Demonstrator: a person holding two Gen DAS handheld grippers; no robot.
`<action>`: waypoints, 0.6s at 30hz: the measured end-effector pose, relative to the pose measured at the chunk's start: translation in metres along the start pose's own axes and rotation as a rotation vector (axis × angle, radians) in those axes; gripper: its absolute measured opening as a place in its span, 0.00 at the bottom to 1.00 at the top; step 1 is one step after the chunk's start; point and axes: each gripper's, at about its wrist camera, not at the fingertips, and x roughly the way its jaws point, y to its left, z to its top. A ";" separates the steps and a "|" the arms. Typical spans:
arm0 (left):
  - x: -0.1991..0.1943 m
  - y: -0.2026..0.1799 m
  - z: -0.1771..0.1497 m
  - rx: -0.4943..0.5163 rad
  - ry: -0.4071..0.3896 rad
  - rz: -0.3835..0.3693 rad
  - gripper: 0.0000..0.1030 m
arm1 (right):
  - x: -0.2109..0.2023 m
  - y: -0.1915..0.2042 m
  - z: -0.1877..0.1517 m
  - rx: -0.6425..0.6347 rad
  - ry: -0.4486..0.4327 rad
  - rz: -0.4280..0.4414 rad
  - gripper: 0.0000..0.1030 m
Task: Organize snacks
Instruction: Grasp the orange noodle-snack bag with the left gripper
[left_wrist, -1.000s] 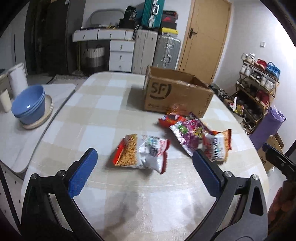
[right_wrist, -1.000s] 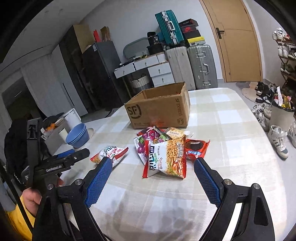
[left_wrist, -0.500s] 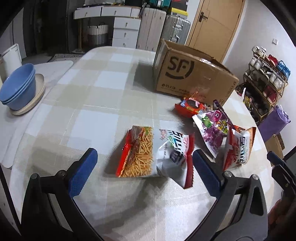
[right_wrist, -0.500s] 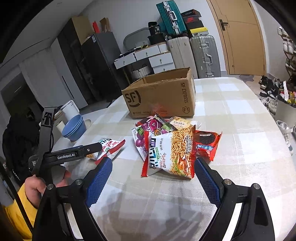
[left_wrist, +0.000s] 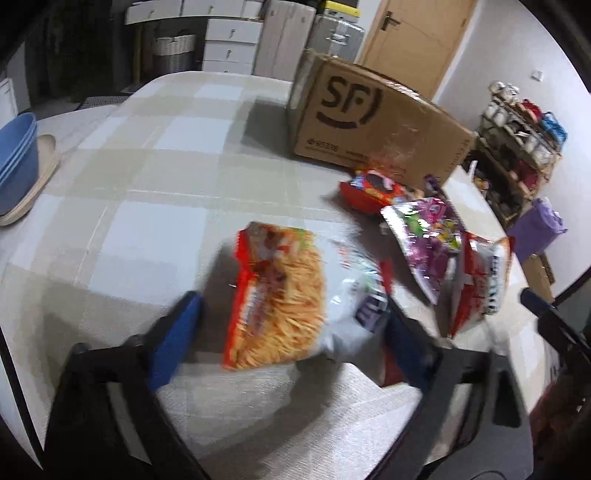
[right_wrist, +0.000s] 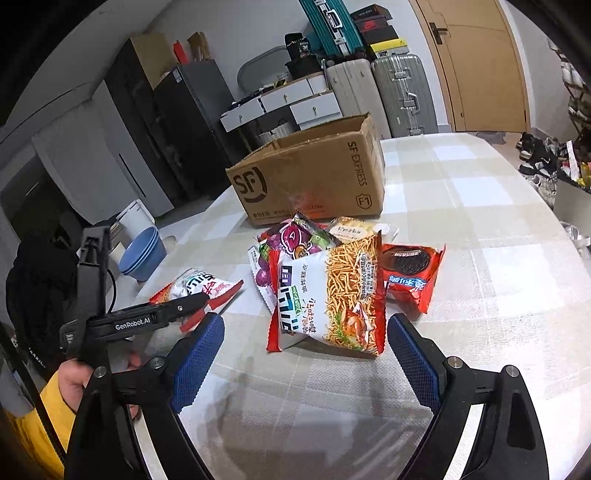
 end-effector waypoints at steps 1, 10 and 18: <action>0.001 0.000 0.001 -0.003 0.003 -0.034 0.65 | 0.003 -0.001 0.001 0.003 0.007 -0.004 0.89; -0.008 0.004 -0.002 -0.030 -0.009 -0.060 0.53 | 0.005 0.000 0.002 0.012 0.017 0.003 0.89; -0.024 0.009 -0.010 -0.033 -0.010 -0.043 0.53 | 0.017 -0.002 0.013 0.022 0.030 -0.022 0.89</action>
